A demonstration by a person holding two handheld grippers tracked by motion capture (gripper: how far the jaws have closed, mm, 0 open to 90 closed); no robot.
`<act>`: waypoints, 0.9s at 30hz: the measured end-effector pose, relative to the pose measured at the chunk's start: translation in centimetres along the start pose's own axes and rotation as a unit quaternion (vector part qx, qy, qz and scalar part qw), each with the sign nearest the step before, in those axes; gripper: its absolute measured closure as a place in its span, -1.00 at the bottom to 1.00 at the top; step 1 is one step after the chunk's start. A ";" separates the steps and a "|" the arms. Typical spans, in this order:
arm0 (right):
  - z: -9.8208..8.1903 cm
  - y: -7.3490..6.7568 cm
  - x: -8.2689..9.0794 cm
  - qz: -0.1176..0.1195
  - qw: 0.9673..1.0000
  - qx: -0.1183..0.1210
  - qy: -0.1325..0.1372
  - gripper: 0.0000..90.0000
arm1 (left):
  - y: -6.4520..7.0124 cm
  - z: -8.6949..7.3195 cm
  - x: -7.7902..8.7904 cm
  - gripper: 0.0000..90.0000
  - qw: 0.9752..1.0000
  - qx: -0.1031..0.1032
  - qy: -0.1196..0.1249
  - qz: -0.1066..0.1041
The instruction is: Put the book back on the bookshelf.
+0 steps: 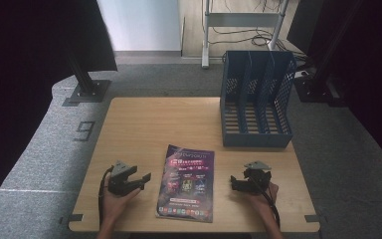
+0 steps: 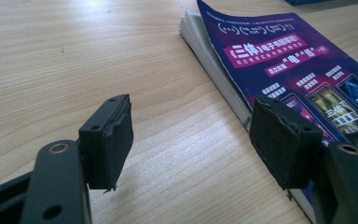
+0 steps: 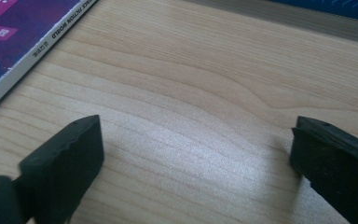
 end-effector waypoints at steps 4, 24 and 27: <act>0.5 -0.1 0.5 0.010 1.000 -0.009 0.015 -0.76 | 0.1 -0.1 0.0 -0.33 1.000 -0.002 -0.003 -0.003; 5.2 -4.2 0.5 0.060 0.995 -0.009 0.077 -0.68 | 0.4 0.4 0.3 -0.33 1.000 0.001 0.009 -0.004; 5.2 -4.4 0.6 0.066 0.994 -0.009 0.085 -0.67 | 0.3 0.5 0.4 -0.32 1.000 0.009 0.015 -0.004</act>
Point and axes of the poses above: each handheld gripper's, and its own axes: x roughly backward along the jaws, z roughly out of its top, y roughly to its right, the point moved 5 cm from there along -x, roughly forward along the jaws, and after that the axes turned 15 degrees about y, right-handed, at the moved point
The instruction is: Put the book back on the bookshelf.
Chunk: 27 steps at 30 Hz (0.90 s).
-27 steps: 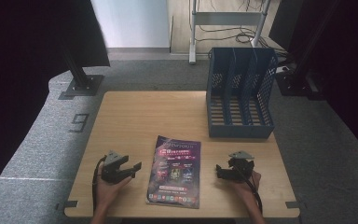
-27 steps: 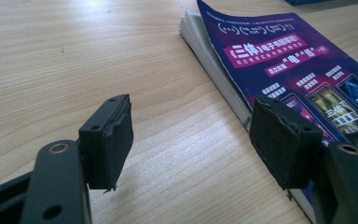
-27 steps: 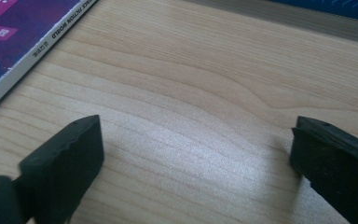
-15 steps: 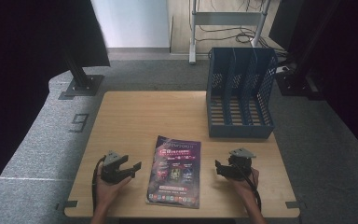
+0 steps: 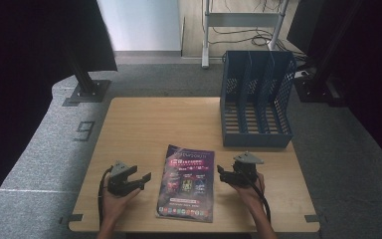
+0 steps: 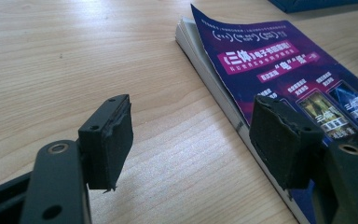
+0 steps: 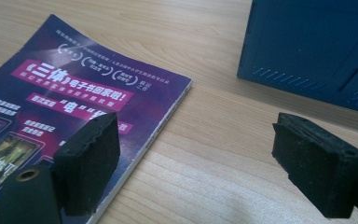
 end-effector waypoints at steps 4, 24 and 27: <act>-0.2 0.2 0.3 0.005 1.000 -0.002 0.006 -0.65 | 0.1 -0.1 -0.2 -0.32 1.000 0.000 -0.003 0.001; -1.2 -2.9 -0.9 0.039 0.999 -0.007 0.001 -0.61 | 1.4 -0.5 -1.4 -0.33 1.000 -0.007 -0.016 -0.018; -1.7 -3.7 -1.2 0.046 0.999 -0.002 -0.005 -0.61 | 1.6 -0.6 -1.5 -0.33 1.000 -0.008 -0.018 -0.021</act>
Point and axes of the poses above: each handheld gripper's, and its own axes: x roughly backward along the jaws, z roughly out of its top, y roughly to its right, the point moved 5 cm from there along -x, roughly forward along the jaws, and after that the axes turned 15 degrees about y, right-handed, at the moved point
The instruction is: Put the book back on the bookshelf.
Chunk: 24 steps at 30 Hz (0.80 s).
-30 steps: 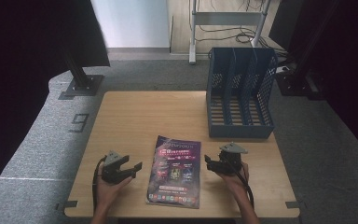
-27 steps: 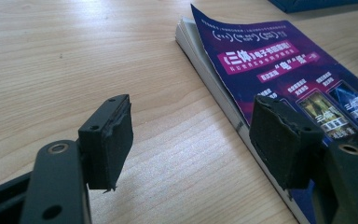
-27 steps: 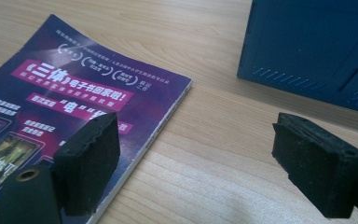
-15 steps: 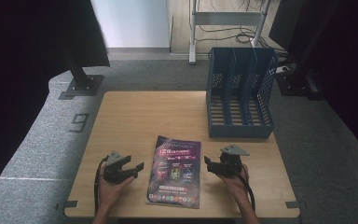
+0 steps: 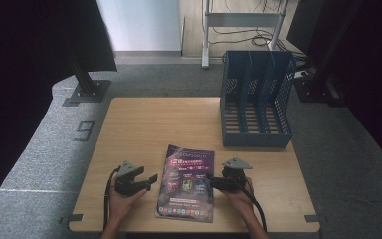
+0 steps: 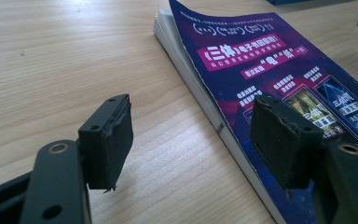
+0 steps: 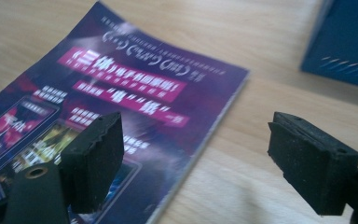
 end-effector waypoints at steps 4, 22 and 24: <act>-0.6 -1.0 -0.6 0.011 1.000 0.011 -0.013 -0.61 | 0.2 0.0 -0.1 -0.33 1.000 -0.003 -0.002 -0.002; -2.2 -3.1 -2.0 0.021 0.998 0.032 -0.044 -0.64 | 0.9 -0.3 -0.7 -0.33 1.000 -0.012 -0.010 -0.009; -2.3 -3.1 -2.1 0.017 0.998 0.034 -0.047 -0.64 | 1.0 -0.2 -0.6 -0.33 1.000 -0.013 -0.009 -0.010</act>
Point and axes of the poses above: each handheld gripper's, and its own axes: x roughly backward along the jaws, z roughly out of its top, y roughly to its right, the point moved 5 cm from there along -x, roughly forward along the jaws, and after that the axes turned 15 degrees about y, right-handed, at the moved point
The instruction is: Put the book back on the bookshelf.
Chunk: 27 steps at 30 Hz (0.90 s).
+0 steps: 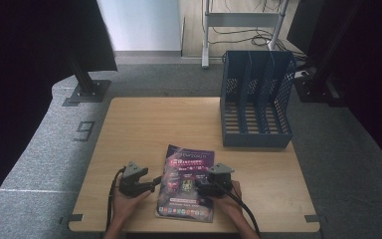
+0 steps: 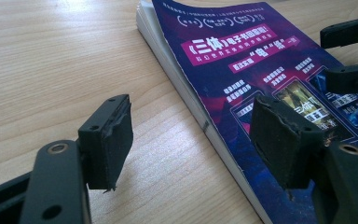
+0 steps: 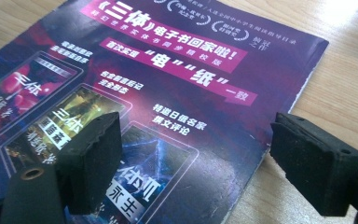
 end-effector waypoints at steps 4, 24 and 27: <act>-0.1 0.1 -0.1 -0.001 1.000 -0.008 -0.003 -0.65 | 0.2 0.1 0.0 -0.33 1.000 -0.002 0.001 -0.002; -0.3 0.6 -0.1 0.008 1.000 -0.021 -0.007 -0.64 | 0.9 0.5 -0.6 -0.32 1.000 -0.012 0.003 0.000; -0.3 0.6 -0.1 0.008 1.000 -0.021 -0.006 -0.61 | 1.1 0.7 -0.8 -0.31 1.000 -0.017 0.005 0.007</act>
Point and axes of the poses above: each handheld gripper's, and its own axes: x roughly backward along the jaws, z roughly out of its top, y roughly to its right, the point moved 5 cm from there along -x, roughly forward along the jaws, and after that the axes turned 15 degrees about y, right-handed, at the moved point
